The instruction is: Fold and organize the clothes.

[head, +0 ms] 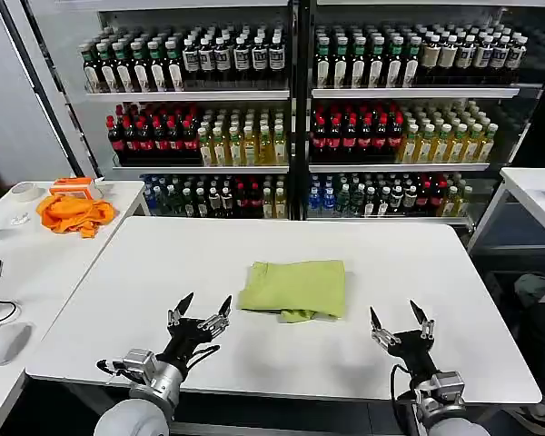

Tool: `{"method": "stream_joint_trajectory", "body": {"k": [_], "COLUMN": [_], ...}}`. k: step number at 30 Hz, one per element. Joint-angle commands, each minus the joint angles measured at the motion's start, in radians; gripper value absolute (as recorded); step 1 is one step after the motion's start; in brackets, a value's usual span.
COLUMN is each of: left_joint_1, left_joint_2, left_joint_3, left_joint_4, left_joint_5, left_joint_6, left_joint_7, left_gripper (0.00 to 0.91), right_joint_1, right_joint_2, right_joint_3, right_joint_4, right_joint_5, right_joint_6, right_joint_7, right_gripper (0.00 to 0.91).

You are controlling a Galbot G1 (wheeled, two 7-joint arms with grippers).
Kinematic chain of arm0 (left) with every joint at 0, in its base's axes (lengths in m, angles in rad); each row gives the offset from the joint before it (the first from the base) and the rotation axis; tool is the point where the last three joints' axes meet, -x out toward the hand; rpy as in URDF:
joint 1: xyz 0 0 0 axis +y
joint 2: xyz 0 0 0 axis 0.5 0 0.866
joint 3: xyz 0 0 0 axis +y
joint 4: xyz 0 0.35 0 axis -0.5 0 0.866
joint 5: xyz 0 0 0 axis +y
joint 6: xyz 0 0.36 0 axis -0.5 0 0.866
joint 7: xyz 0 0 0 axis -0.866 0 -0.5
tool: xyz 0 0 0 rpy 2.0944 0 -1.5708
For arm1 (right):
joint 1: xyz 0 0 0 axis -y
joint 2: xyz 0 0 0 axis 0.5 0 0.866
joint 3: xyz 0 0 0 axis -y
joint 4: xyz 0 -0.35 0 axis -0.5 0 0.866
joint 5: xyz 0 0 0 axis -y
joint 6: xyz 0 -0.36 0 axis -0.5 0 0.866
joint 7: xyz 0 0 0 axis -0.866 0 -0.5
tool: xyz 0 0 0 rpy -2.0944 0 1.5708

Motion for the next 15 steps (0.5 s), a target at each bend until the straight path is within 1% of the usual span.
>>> {"method": "stream_joint_trajectory", "body": {"k": [1,9,13,15], "left_joint_1": [-0.004,-0.005,-0.005,-0.004], "left_joint_2": [-0.001,-0.006,-0.007,-0.009], "left_joint_3": [0.004,0.004,0.005,0.006], "left_joint_4": [-0.001,-0.004,-0.010,-0.011], "left_joint_5": [0.028,0.028,0.032,0.032], "left_joint_6": [-0.009,-0.012,-0.012,-0.015], "left_joint_7": [0.005,0.003,0.000,-0.002], "left_gripper": [0.907,0.907,0.907,0.907], "right_joint_1": [-0.100,-0.142,-0.143,-0.144], "right_joint_2": [0.016,0.042,0.048,0.052], "right_joint_3": [0.035,0.057,0.062,0.060], "right_joint_4": [0.072,0.088,0.086,0.088], "right_joint_5": [-0.021,-0.053,-0.057,-0.066], "right_joint_6": [-0.024,-0.026,0.023,0.031], "right_joint_7": [0.040,0.040,0.060,0.062], "right_gripper": [0.907,0.907,0.907,0.907]}}
